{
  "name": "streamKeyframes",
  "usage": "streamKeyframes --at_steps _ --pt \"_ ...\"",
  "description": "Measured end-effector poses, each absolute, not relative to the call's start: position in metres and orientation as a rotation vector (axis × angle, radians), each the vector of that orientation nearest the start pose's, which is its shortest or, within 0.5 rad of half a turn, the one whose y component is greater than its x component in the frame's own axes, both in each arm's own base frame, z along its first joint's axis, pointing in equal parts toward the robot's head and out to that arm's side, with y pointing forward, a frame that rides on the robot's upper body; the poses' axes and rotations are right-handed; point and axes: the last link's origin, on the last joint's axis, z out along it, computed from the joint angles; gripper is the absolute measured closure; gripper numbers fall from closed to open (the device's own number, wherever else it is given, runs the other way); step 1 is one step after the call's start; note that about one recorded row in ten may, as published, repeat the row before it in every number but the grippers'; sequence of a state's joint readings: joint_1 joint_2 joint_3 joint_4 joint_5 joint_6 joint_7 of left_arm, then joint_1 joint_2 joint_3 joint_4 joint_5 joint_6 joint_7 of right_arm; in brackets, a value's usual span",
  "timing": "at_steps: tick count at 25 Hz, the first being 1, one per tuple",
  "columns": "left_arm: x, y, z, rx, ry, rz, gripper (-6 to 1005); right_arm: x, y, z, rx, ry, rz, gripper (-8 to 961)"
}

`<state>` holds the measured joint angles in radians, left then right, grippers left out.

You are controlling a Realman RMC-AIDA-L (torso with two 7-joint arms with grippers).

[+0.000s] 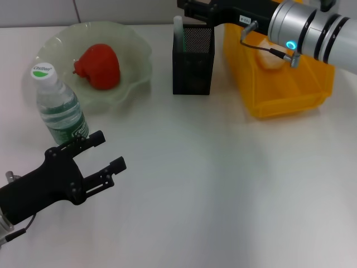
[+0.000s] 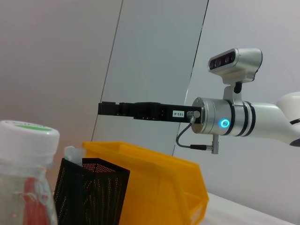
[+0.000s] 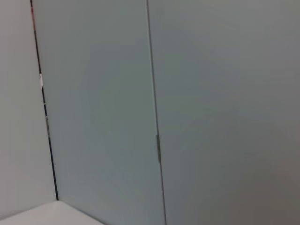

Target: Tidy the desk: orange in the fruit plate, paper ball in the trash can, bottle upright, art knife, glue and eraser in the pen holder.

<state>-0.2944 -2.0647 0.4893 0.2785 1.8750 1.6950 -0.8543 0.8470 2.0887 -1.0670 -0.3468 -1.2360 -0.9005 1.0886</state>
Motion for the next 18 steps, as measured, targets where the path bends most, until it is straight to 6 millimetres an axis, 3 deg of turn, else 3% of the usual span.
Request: streamKeyframes --at_steps 2,9,14,18 --pt "-0.32 0.229 -0.022 -2.421 -0.592 -1.034 214 0.167 0.443 -0.041 -2.307 0.518 0.835 199" --pt "-0.318 0.229 -0.022 -2.444 -0.592 -1.038 214 0.181 0.42 -0.029 -2.288 0.557 1.015 186" --pt "-0.315 0.228 -0.021 -2.492 -0.563 -1.045 213 0.198 0.377 -0.018 -2.335 0.557 1.227 179" --pt "-0.312 0.229 -0.016 -2.554 -0.533 -1.057 213 0.217 0.336 -0.017 -2.445 0.548 1.292 179"
